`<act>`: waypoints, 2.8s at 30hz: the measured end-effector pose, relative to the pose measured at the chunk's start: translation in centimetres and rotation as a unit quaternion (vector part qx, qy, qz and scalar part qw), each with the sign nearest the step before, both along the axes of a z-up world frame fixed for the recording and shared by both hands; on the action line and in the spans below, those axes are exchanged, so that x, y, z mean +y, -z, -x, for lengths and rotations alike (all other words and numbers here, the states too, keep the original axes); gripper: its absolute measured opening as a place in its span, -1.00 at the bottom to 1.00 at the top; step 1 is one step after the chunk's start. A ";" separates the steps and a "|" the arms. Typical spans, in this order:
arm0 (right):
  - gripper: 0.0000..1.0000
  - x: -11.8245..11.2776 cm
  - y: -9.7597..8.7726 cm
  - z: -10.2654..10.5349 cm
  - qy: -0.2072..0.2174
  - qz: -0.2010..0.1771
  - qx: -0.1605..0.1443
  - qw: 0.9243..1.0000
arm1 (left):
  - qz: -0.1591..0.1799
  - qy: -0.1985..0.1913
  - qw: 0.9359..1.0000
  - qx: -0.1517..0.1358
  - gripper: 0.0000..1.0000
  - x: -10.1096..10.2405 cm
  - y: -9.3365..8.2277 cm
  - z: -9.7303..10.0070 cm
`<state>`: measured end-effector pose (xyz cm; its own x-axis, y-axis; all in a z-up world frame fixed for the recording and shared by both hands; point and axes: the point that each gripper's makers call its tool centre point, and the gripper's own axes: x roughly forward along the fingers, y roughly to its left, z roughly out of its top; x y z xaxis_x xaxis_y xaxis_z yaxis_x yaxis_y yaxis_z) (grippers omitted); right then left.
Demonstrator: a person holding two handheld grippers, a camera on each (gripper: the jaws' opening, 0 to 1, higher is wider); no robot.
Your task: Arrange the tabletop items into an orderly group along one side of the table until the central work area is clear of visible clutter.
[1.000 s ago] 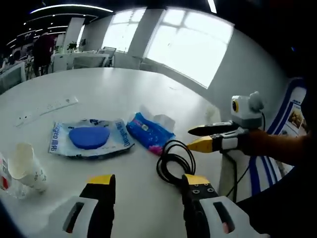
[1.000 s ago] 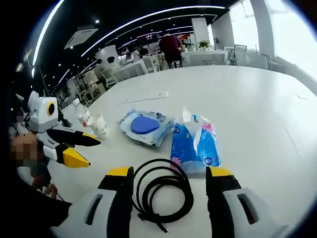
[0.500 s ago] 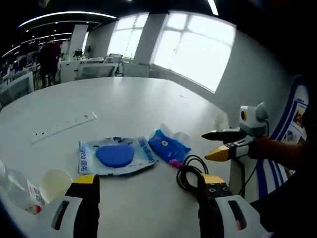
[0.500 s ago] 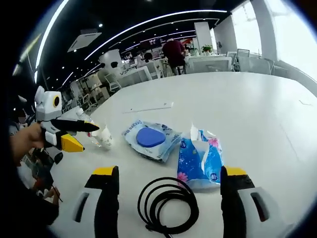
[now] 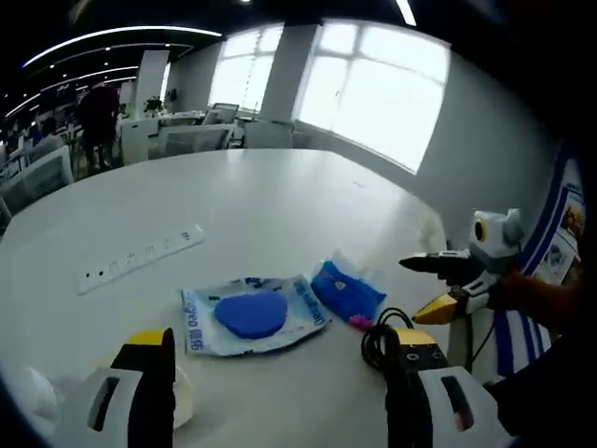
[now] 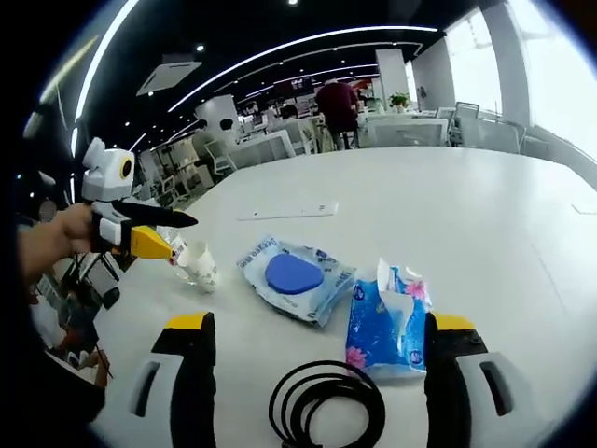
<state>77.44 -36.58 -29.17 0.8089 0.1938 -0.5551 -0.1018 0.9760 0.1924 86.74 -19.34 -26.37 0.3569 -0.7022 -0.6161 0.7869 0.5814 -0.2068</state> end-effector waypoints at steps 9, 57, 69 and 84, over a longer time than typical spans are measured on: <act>0.73 0.4 0.2 -1.6 -0.003 -0.007 0.000 1.000 | -0.030 -0.002 0.999 0.023 0.75 0.5 1.0 -2.8; -0.64 1.9 8.6 -6.7 0.043 -0.060 0.117 0.990 | -0.189 -0.036 0.965 0.176 -0.17 1.0 11.0 -9.0; -0.70 2.9 9.6 -6.4 0.047 -0.090 0.150 0.984 | -0.204 -0.017 0.952 0.228 -0.30 1.5 13.8 -8.0; -0.98 3.0 10.6 -6.1 0.043 -0.103 0.174 0.978 | -0.237 0.042 0.948 0.207 -0.74 1.7 14.9 -7.3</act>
<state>83.50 -33.54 -39.79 0.5964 0.2705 -0.7557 0.0856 0.9147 0.3950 94.07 -17.63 -41.29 -0.0285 -0.3268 -0.9447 0.7429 0.6254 -0.2387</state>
